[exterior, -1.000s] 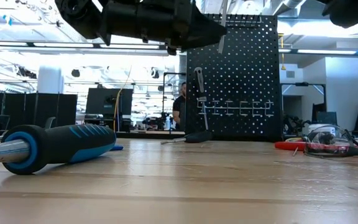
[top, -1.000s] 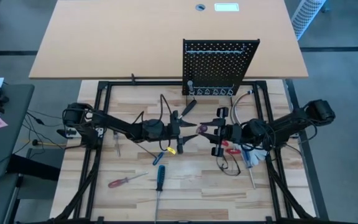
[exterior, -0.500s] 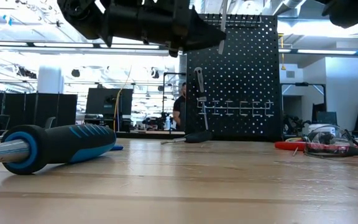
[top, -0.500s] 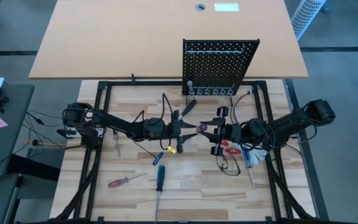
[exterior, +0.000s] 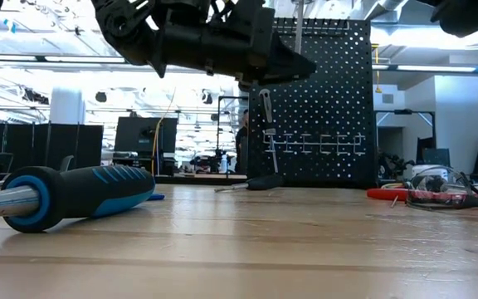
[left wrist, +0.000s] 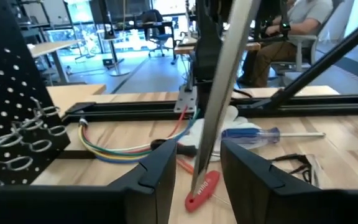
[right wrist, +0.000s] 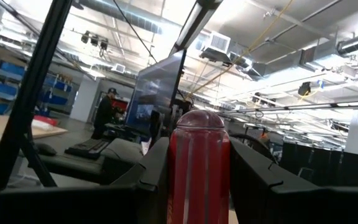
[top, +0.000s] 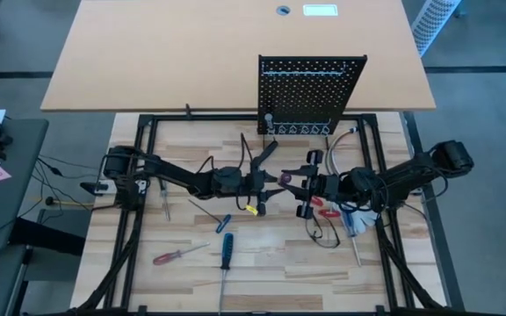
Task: Hang tools onto peg board
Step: Hang the right red screwdriver on the pegboard
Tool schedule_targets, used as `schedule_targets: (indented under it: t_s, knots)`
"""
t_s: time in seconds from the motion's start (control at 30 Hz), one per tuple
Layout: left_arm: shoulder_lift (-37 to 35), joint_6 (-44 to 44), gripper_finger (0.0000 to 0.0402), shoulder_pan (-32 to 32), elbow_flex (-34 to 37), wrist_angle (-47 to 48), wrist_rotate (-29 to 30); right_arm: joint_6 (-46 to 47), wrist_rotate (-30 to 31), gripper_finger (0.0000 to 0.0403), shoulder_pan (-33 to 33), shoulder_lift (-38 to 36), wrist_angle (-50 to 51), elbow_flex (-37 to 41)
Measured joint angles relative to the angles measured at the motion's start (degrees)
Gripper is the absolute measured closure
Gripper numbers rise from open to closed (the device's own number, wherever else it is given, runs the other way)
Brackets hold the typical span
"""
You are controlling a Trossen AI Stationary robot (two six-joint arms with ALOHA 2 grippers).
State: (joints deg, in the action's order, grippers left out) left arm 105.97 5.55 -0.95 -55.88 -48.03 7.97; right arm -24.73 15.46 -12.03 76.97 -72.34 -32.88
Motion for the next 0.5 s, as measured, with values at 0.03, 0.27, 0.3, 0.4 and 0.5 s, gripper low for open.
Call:
schedule_targets:
  t_s: [0.03, 0.27, 0.3, 0.4, 0.5]
  knots:
    - [-0.2, 0.0, 0.0289, 0.0, 0.0, 0.2, 0.3, -0.4, 0.0, 0.0284, -0.1, 0.0, 0.1, 0.0]
    - [-0.4, 0.8, 0.0331, -0.2, 0.0, -0.6, 0.5, -2.4, 2.7, 0.0284, -0.7, 0.0, 0.1, 0.0]
    - [-0.4, 0.8, 0.0339, -0.2, 0.0, -0.6, 0.6, -2.5, 2.8, 0.0284, -0.7, 0.0, 0.1, 0.0]
    - [-0.4, 0.8, 0.0366, -0.3, 0.0, -0.8, 0.7, -2.5, 2.8, 0.0284, -0.7, 0.0, 0.1, 0.0]
    - [-0.4, 0.8, 0.0389, -0.5, 0.0, -1.7, 0.7, -2.3, 2.9, 0.0284, -0.7, 0.0, -0.4, -0.1]
